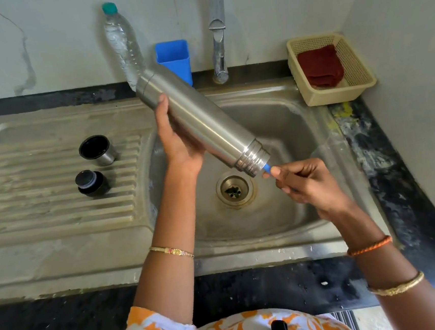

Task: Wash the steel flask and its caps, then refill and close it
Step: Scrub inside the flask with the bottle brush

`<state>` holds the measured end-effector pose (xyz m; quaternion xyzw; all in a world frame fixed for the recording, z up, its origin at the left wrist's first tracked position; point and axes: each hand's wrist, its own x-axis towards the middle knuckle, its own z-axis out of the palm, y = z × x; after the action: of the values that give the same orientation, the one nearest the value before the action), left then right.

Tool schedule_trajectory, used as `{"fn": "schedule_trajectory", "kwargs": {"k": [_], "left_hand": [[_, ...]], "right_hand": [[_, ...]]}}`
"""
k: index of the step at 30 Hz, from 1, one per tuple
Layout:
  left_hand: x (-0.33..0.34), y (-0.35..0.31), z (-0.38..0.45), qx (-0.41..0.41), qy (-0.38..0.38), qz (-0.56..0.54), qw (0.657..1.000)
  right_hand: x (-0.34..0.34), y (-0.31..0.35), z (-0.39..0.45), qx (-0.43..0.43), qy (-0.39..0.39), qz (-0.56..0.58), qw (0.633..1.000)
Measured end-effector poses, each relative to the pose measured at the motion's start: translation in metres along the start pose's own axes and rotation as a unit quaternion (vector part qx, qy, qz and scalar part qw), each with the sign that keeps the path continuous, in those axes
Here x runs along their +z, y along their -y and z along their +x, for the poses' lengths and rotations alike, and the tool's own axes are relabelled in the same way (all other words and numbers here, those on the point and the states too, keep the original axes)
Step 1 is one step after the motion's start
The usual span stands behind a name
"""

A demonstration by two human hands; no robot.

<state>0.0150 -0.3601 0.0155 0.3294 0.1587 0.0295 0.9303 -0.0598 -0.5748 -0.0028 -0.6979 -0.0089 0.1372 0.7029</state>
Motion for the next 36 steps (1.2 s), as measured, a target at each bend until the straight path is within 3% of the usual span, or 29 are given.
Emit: {"fn": "schedule_trajectory", "kwargs": {"k": [4,6,10,14,17,19,22,24,27,30,34,36], "left_hand": [[0.01,-0.006,0.006,0.027,-0.199,0.115,0.973],[0.009,0.0,0.009,0.012,-0.253,0.123,0.959],[0.001,0.004,0.007,-0.002,-0.166,0.036,0.986],[-0.005,0.002,0.007,0.023,-0.006,-0.016,1.0],[-0.001,-0.002,0.012,0.005,-0.027,0.056,0.998],[0.0,-0.003,0.017,-0.012,-0.077,0.1,0.992],[0.006,-0.005,0.024,-0.02,-0.113,0.117,0.986],[0.011,-0.008,0.025,-0.027,-0.121,0.109,0.986],[0.01,-0.02,0.031,-0.029,-0.149,0.079,0.985],[0.006,-0.023,0.036,-0.03,-0.166,0.075,0.983],[0.01,0.004,0.027,-0.063,-0.164,0.103,0.979],[0.007,0.008,0.026,-0.074,-0.174,0.095,0.977]], "right_hand": [[0.003,-0.011,0.006,-0.104,-0.061,-0.189,0.975],[0.009,-0.013,0.006,-0.125,-0.064,-0.182,0.973],[0.024,-0.012,0.008,-0.091,-0.106,-0.08,0.987],[0.03,-0.016,0.009,0.102,-0.02,0.12,0.987],[0.032,-0.01,0.013,0.192,0.024,0.117,0.974],[0.03,-0.004,0.017,0.155,0.016,-0.037,0.987],[0.022,0.01,0.021,0.037,0.031,-0.247,0.968],[0.012,0.02,0.02,-0.024,0.053,-0.276,0.959],[-0.011,0.025,0.009,-0.051,0.049,-0.282,0.957],[-0.015,0.017,0.006,-0.07,0.005,-0.311,0.948],[0.008,0.006,0.019,-0.154,-0.076,-0.417,0.893],[0.007,0.001,0.017,-0.176,-0.09,-0.416,0.888]]}}
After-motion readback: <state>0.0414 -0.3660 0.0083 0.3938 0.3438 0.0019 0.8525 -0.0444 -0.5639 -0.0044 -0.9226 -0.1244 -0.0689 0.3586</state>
